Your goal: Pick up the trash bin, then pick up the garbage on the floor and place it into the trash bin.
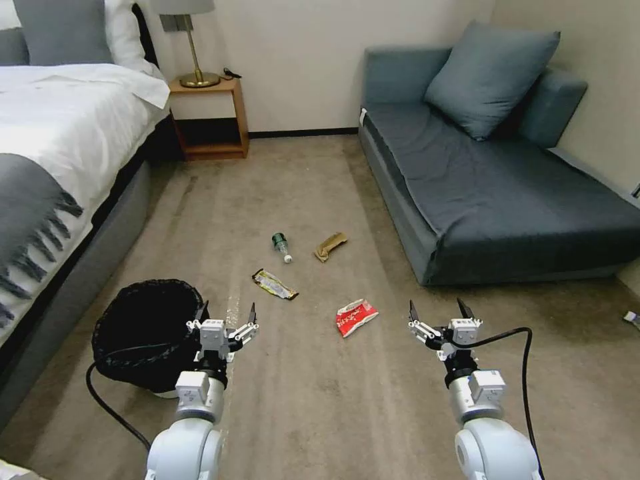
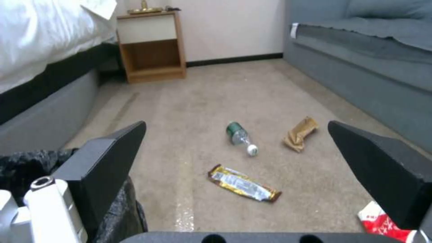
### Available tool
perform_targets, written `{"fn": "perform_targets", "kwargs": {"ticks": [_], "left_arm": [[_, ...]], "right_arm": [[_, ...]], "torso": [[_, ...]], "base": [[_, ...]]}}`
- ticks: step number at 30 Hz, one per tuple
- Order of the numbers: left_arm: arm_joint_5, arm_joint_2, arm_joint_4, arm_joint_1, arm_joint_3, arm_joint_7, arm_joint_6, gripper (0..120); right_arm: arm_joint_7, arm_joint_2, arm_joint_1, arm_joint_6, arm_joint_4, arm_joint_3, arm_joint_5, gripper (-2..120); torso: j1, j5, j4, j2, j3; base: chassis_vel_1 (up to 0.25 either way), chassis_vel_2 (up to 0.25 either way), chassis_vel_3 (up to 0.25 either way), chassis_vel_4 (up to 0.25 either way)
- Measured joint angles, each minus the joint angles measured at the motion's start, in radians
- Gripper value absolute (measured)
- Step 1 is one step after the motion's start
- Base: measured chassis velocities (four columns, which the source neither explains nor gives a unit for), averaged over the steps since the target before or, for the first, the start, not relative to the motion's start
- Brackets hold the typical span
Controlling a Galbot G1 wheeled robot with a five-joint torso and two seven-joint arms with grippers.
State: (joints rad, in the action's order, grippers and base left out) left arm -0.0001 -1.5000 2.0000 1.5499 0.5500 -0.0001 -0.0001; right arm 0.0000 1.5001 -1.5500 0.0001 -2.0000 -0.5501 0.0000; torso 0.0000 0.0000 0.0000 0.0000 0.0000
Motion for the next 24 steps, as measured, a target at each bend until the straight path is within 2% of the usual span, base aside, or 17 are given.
{"fn": "perform_targets", "kwargs": {"ticks": [21,24], "left_arm": [[0.000,0.000,0.000,0.000,0.000,0.000,0.000,100],[-0.005,0.003,0.020,0.016,0.017,-0.011,-0.012,100]], "right_arm": [[0.000,0.000,0.000,0.000,0.000,0.000,0.000,100],[0.000,0.001,-0.003,0.016,-0.001,0.002,0.001,100]], "torso": [[0.000,0.0000,0.0000,0.000,0.000],[0.000,-0.0006,-0.0004,0.000,0.000]], "base": [[0.000,0.000,0.000,0.000],[0.000,0.000,0.000,0.000]]}}
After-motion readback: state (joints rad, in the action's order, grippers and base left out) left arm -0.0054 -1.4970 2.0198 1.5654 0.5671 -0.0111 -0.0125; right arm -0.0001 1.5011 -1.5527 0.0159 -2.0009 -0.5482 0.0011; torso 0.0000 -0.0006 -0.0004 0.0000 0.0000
